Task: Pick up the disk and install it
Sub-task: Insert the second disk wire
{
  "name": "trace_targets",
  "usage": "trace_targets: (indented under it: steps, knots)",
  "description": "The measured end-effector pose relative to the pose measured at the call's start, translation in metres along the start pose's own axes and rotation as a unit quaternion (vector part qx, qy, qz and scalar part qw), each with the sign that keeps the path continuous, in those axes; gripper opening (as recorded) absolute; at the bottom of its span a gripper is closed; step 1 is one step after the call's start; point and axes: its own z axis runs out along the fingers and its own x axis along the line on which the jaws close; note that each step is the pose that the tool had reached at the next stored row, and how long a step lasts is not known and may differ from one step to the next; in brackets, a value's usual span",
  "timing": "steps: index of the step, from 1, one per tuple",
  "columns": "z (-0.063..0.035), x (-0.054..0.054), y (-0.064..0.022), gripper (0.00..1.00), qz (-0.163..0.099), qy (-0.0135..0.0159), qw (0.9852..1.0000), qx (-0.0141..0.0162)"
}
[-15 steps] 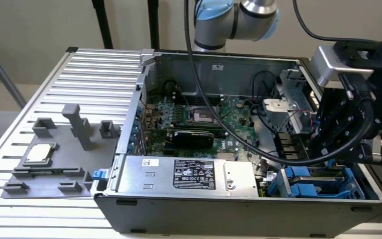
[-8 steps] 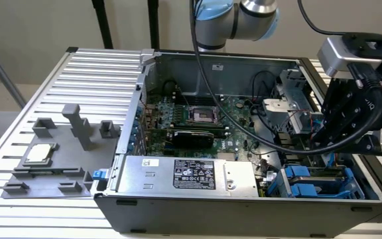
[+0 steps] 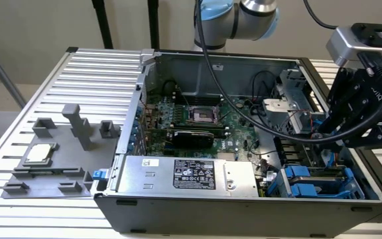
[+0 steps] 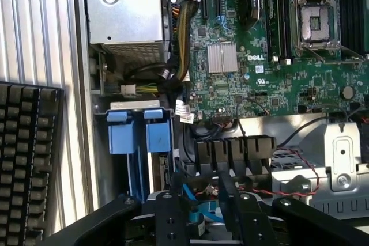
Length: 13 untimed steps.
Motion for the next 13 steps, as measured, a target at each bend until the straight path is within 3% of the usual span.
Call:
trace_targets:
  steps: [2, 5, 13]
  knots:
    - [-0.0002, -0.001, -0.0041, 0.38, 0.001, 0.0039, 1.0000, 0.0004]
    - [0.0000, -0.004, -0.0073, 0.38, 0.002, 0.0126, 0.9999, 0.0012]
    - [0.0043, -0.013, -0.0103, 0.38, 0.003, 0.0466, 0.9989, 0.0042]
